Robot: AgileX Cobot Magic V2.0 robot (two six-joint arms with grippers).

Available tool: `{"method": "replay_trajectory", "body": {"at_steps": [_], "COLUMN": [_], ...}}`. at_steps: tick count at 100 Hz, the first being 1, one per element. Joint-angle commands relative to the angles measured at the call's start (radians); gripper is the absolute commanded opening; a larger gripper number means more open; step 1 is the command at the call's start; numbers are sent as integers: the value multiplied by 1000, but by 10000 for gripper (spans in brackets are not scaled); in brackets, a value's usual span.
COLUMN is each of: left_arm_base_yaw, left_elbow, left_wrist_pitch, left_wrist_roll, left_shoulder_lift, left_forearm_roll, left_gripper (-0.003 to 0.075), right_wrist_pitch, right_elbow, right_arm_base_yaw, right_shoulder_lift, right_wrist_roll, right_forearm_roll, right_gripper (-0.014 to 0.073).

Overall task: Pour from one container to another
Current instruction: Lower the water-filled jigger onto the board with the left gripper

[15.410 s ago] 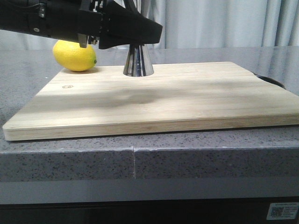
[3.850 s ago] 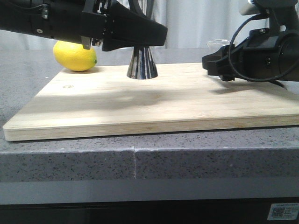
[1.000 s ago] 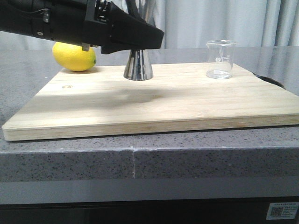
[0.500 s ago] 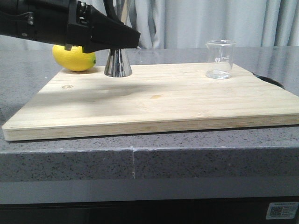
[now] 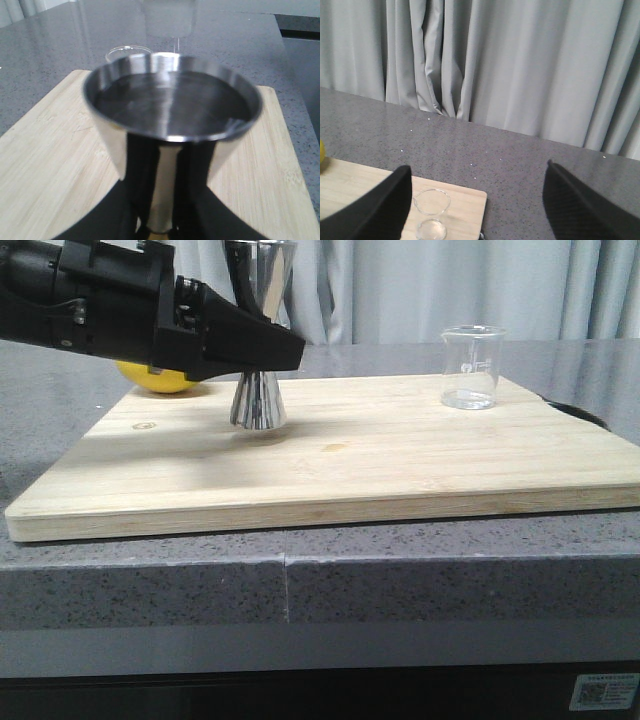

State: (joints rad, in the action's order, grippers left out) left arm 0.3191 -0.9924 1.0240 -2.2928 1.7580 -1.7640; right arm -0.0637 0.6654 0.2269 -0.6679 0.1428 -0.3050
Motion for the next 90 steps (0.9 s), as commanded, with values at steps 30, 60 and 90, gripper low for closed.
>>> {"method": "replay_trajectory", "body": {"at_steps": [30, 60, 90], "left_arm_base_yaw": [-5, -26, -39], "left_elbow": [-64, -64, -64], "left_wrist_pitch": [51, 54, 54], "left_wrist_roll": [-13, -17, -17], "left_shoulder_lift": [-41, -41, -41], "left_forearm_roll": [-87, -87, -87], "left_gripper": [17, 17, 17], "right_wrist_pitch": [64, 64, 64], "right_elbow": [23, 23, 23], "right_arm_base_yaw": [-1, -1, -1], "right_shoulder_lift": [3, 3, 3], "right_wrist_roll": [0, 0, 0], "right_forearm_roll": [-1, -1, -1], "right_gripper": [494, 494, 494]}}
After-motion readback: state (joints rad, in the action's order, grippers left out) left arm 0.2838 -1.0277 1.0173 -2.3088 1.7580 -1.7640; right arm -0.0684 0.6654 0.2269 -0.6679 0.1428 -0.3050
